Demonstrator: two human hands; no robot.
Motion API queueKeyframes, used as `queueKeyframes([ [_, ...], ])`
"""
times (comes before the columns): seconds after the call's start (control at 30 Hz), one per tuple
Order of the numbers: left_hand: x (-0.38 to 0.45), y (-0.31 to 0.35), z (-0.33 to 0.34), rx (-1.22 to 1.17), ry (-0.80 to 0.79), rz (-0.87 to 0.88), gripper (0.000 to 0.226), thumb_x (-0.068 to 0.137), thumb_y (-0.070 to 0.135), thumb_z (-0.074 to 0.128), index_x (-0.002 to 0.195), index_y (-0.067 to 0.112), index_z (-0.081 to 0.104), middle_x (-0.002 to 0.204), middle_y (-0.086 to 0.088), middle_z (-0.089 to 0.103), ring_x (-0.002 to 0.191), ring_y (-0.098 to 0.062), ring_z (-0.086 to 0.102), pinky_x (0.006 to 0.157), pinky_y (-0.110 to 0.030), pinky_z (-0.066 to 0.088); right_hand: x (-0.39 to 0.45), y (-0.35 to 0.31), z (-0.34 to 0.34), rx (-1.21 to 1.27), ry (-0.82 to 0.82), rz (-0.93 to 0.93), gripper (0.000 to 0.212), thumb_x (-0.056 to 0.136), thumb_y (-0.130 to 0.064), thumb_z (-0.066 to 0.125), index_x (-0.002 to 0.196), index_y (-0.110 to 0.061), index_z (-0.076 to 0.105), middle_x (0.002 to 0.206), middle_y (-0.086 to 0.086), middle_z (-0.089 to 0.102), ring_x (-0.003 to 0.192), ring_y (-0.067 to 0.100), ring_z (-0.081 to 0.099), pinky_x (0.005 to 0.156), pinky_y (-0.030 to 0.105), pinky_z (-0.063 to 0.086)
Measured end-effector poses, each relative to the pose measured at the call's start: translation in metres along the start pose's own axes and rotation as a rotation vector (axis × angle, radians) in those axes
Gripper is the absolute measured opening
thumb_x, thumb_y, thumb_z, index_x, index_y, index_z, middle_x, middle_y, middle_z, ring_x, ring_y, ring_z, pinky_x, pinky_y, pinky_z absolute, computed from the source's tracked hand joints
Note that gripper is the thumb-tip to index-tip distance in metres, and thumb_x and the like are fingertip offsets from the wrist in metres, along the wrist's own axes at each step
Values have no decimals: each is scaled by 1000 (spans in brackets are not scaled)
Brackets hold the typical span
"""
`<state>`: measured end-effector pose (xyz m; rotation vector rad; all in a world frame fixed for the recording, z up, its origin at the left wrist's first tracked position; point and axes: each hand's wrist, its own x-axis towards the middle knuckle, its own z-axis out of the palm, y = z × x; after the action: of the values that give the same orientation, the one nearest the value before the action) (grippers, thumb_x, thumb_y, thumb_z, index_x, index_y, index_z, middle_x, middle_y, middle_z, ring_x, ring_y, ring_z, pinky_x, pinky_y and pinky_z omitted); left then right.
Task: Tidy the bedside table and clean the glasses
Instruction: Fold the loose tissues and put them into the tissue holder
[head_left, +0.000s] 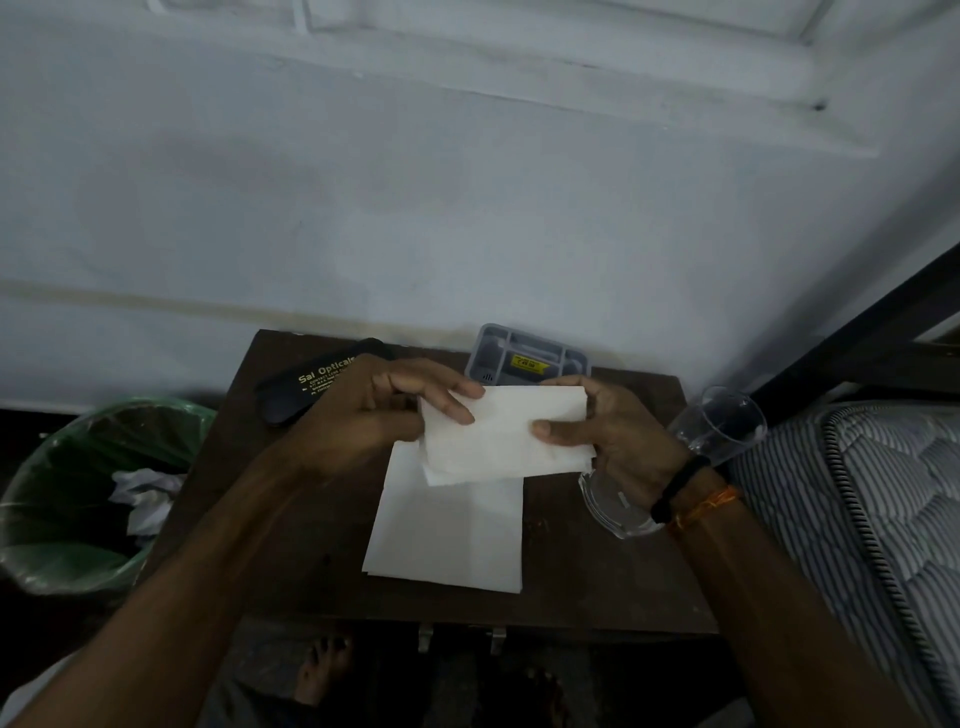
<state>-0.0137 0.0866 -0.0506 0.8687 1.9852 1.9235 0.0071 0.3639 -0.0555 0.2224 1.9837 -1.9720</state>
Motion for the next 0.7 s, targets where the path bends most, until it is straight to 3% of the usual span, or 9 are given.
queueKeyframes([
  [0.1,2,2,0,-94,-38,-210,49,72,4,51,120,5,64,125,-11,66,120,-30,60,94,-57,46,-2,-1,-1,-167,-12,-75,45,70,-6,81,111,-13,63,113,10,70,104,27,67,85,42,58],
  [0.17,5,3,8,0,-6,-309,41,78,21,64,120,18,63,119,-2,70,114,-20,64,93,-44,51,-4,-2,4,-270,-62,-99,39,76,-6,78,108,-18,61,110,6,67,104,25,64,84,38,58],
  [0.23,8,2,17,130,-96,-380,46,74,37,80,115,25,64,114,4,71,106,-11,68,87,-34,56,-5,-2,10,-359,-125,-118,37,79,-8,77,108,-22,59,110,4,63,104,24,61,85,40,57],
  [0.3,10,-1,27,263,-231,-410,41,75,37,82,111,23,67,105,5,72,95,-7,70,78,-29,59,-6,-2,16,-422,-183,-144,38,82,-10,76,113,-18,56,110,3,62,102,22,61,82,39,56],
  [0.4,8,-6,38,302,-305,-485,33,78,32,81,107,22,70,104,6,72,93,-8,69,80,-31,58,-9,-2,23,-515,-231,-222,39,83,-10,76,116,-13,54,106,0,61,97,17,61,78,34,56],
  [0.53,4,-8,41,193,-306,-571,22,78,20,81,95,28,70,104,7,72,97,-10,69,81,-29,57,-9,-4,20,-550,-207,-214,41,78,-15,81,113,-13,61,108,2,69,98,19,68,84,42,59],
  [0.63,5,-6,40,143,-274,-597,29,78,17,80,104,23,70,111,4,72,103,-12,68,89,-34,58,-11,-8,10,-492,-154,-195,37,73,-13,84,107,-8,69,103,6,76,94,21,73,85,43,59],
  [0.7,7,-2,38,116,-230,-593,35,78,16,80,111,18,69,114,1,71,104,-13,68,89,-35,58,-12,-14,4,-413,-52,-231,31,72,-7,83,99,-1,70,93,9,76,84,22,73,77,37,61],
])
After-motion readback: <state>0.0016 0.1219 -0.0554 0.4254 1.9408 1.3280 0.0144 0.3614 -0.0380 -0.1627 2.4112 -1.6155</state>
